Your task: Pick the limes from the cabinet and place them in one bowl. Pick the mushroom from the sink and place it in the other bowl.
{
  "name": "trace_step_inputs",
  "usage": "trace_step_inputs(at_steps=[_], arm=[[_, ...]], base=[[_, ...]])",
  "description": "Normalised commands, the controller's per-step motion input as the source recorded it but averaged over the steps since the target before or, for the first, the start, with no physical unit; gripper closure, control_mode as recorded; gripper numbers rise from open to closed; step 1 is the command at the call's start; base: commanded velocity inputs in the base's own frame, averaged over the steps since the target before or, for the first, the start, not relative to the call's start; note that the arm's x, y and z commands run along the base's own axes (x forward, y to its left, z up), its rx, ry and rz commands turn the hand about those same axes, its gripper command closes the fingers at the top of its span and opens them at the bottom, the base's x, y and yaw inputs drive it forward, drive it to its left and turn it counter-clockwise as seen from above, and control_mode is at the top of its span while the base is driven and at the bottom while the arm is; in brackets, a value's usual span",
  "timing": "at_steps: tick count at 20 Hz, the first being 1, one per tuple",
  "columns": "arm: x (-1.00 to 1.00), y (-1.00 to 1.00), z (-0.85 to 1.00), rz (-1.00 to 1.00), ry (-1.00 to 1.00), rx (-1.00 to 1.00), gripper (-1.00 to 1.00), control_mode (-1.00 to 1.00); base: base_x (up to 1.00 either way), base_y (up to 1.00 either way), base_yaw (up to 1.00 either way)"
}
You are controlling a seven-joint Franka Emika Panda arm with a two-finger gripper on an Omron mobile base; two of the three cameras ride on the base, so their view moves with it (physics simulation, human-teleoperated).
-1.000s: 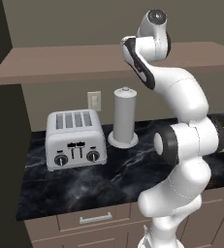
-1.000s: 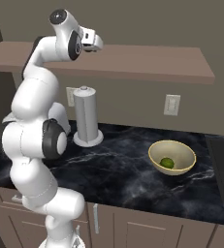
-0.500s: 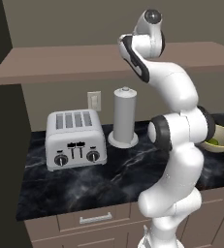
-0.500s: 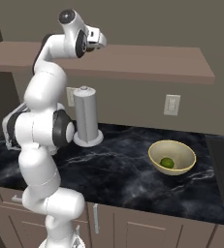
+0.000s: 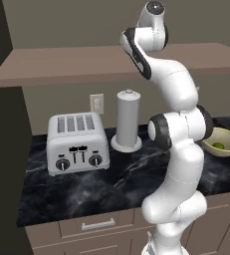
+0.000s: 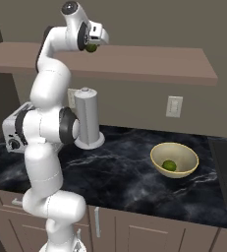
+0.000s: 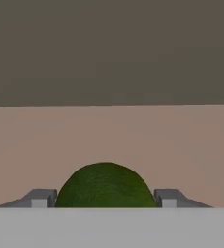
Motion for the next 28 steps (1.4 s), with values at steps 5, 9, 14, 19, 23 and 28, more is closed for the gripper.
trace_step_inputs(at_steps=[5,9,14,19,23,28], arm=[[-0.25,0.0,-0.19,-0.06,0.06,0.01,1.0,-1.0],[-0.6,0.0,0.07,-0.1,-0.06,0.0,1.0,-1.0],[-0.91,-0.07,0.02,-0.09,-0.12,0.0,1.0,-1.0],[-1.0,-0.22,0.04,-0.05,-0.01,0.0,1.0,-1.0],[-1.0,-0.34,0.21,-0.04,0.02,0.02,1.0,-1.0],[-1.0,-0.27,0.14,-0.04,0.03,0.05,1.0,-1.0]], base=[[0.0,0.0,0.0],[0.0,0.0,0.0],[0.0,0.0,0.0],[0.0,0.0,0.0],[0.0,0.0,0.0],[0.0,0.0,0.0]])
